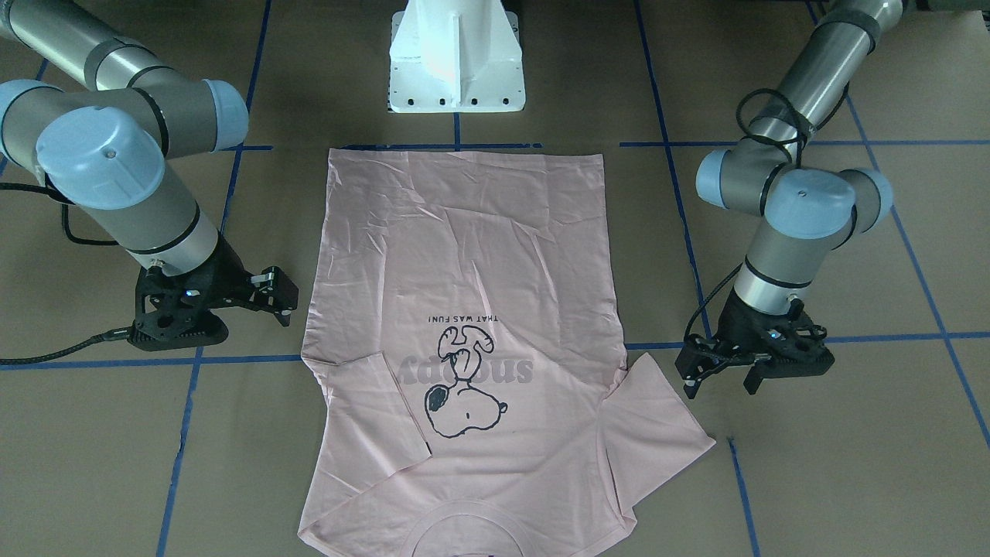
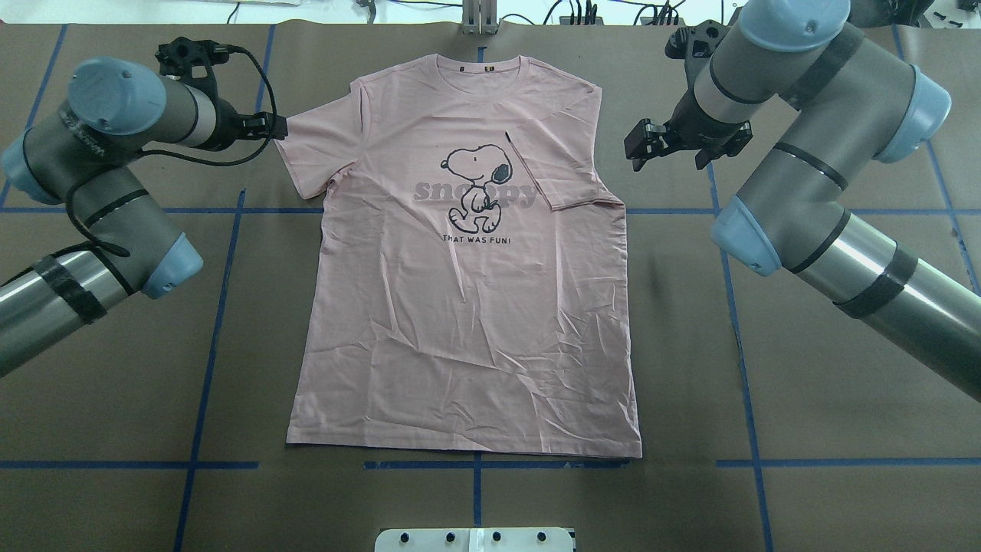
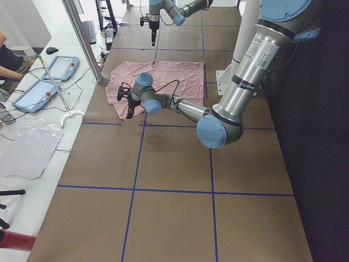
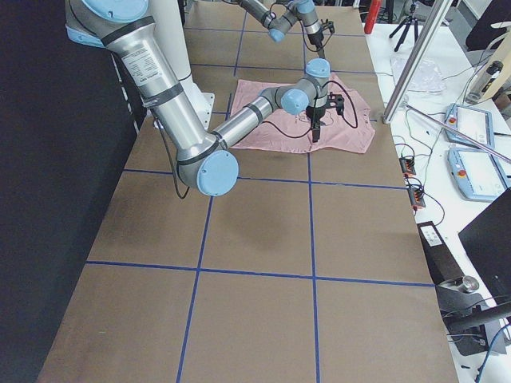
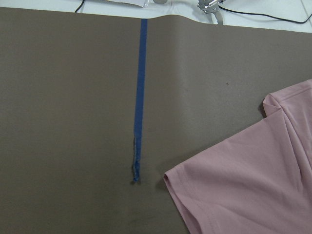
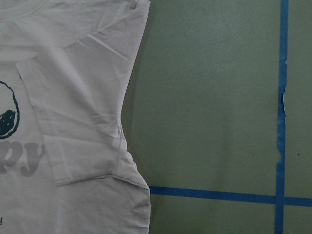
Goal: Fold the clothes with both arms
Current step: 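Release the sleeve and raise the right gripper while the left arm moves toward the shirt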
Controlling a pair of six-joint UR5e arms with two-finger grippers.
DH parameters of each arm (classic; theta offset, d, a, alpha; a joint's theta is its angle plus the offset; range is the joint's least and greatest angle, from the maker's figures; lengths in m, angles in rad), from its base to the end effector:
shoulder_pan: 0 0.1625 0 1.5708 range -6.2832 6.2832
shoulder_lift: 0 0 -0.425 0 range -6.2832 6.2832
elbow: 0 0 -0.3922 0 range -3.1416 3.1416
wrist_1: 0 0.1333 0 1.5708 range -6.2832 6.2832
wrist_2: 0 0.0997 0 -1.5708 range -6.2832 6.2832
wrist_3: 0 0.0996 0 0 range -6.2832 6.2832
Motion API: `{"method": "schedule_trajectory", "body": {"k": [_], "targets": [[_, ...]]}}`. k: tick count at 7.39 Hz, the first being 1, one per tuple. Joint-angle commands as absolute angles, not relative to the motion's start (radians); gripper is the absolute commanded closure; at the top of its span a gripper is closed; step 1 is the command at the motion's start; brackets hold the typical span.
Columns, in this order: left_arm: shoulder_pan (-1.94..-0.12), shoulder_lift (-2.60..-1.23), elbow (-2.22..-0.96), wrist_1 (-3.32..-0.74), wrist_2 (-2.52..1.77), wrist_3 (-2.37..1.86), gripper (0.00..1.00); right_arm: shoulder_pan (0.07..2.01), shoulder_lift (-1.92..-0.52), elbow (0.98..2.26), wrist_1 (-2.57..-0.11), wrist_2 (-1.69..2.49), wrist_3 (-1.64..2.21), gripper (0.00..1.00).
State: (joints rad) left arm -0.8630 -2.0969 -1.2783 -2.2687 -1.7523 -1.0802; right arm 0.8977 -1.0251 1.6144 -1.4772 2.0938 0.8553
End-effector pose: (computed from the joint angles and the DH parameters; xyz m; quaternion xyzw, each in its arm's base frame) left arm 0.3890 -0.6320 0.4177 0.2170 0.3994 -0.1247 0.8820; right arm -0.3576 -0.5825 0.3118 0.0650 -0.3997 -0.0034 0.9143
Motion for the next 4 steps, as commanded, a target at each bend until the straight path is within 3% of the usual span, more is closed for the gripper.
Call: {"method": "schedule_trajectory", "body": {"k": [1,4], "targets": [[-0.830,-2.172,-1.157,-2.276,-1.671,-1.086,0.04,0.902,-1.040,1.617,-1.471,2.100,0.845,0.00],[-0.831,-2.197,-1.057,-2.362,-1.643,-1.075,0.09,0.900,-1.037,1.617,-1.470,2.097,0.851,0.00]]}}
